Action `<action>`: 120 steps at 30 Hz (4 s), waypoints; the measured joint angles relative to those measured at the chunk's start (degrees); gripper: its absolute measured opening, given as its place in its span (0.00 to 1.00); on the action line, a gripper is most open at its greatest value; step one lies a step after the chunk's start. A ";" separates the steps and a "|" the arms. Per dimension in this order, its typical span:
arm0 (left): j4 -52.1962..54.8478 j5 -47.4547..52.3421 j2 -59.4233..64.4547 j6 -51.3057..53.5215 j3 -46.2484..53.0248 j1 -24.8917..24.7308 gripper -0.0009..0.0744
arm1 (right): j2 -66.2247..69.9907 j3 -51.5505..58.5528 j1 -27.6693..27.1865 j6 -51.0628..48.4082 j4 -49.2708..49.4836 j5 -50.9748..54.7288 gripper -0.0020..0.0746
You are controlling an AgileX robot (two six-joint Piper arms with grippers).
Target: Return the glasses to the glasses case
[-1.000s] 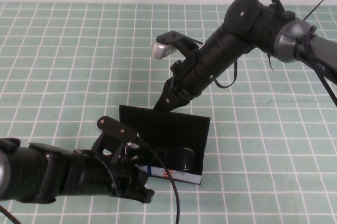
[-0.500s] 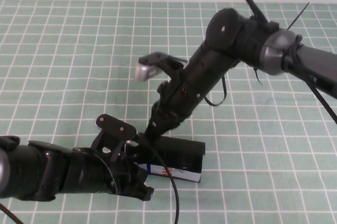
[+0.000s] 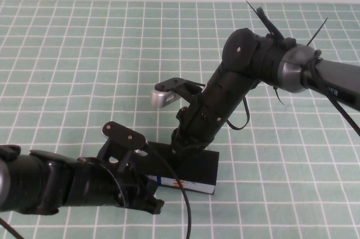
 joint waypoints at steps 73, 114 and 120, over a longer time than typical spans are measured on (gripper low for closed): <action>48.37 21.63 -51.63 -38.78 0.45 -0.02 0.01 | -113.67 74.43 -12.17 22.38 -18.60 -35.12 0.01; 104.71 4.69 -94.80 -101.57 30.22 19.09 0.01 | -113.76 74.48 -12.17 22.38 -13.59 -32.66 0.01; 102.76 6.55 -95.90 -101.91 36.19 21.82 0.01 | -113.76 74.48 -12.17 22.38 -12.17 -32.66 0.01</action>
